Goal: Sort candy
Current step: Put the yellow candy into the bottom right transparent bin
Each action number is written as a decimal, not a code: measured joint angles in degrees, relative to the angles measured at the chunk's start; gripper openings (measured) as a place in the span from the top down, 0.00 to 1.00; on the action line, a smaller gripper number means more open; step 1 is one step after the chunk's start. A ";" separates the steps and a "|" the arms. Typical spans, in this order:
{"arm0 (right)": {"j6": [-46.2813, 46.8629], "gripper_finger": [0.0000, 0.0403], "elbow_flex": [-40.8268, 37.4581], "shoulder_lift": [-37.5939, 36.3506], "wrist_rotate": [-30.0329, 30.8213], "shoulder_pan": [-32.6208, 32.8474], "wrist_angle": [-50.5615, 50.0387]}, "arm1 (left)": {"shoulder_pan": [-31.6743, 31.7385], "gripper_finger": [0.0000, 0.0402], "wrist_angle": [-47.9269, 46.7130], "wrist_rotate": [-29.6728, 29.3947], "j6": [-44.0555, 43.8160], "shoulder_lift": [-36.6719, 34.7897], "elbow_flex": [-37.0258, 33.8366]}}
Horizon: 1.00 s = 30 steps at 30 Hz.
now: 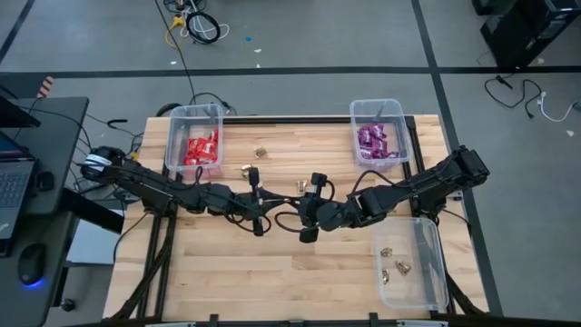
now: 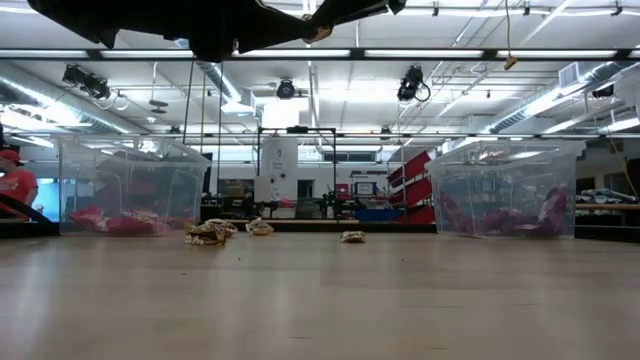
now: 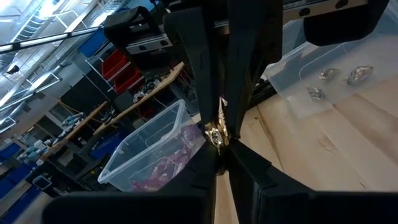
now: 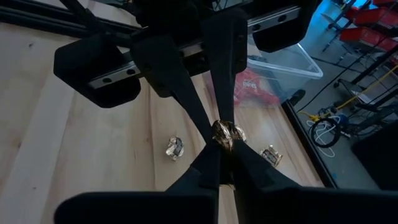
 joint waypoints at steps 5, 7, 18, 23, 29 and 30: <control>0.13 0.96 0.00 0.00 -0.14 0.00 0.00 | 0.00 0.83 -0.12 0.00 0.01 0.00 0.00; 0.13 0.96 0.00 0.00 -0.24 0.00 -0.04 | 0.01 0.78 -0.09 -0.08 0.00 0.00 0.00; 1.58 0.96 0.00 -0.19 -0.22 0.04 -1.49 | 0.00 0.54 -3.90 -8.56 -0.15 -0.04 0.02; 4.98 0.96 0.00 -0.84 0.79 -0.09 -2.88 | 0.02 0.52 -8.06 -8.94 -2.23 -0.02 0.02; 16.36 0.97 0.00 -5.52 1.27 -0.20 -12.69 | 0.02 0.52 -13.37 -9.35 -5.26 -0.02 0.02; 19.08 0.97 0.00 -6.74 1.16 -0.22 -15.37 | 0.02 0.52 -14.26 -9.38 -5.96 -0.02 0.02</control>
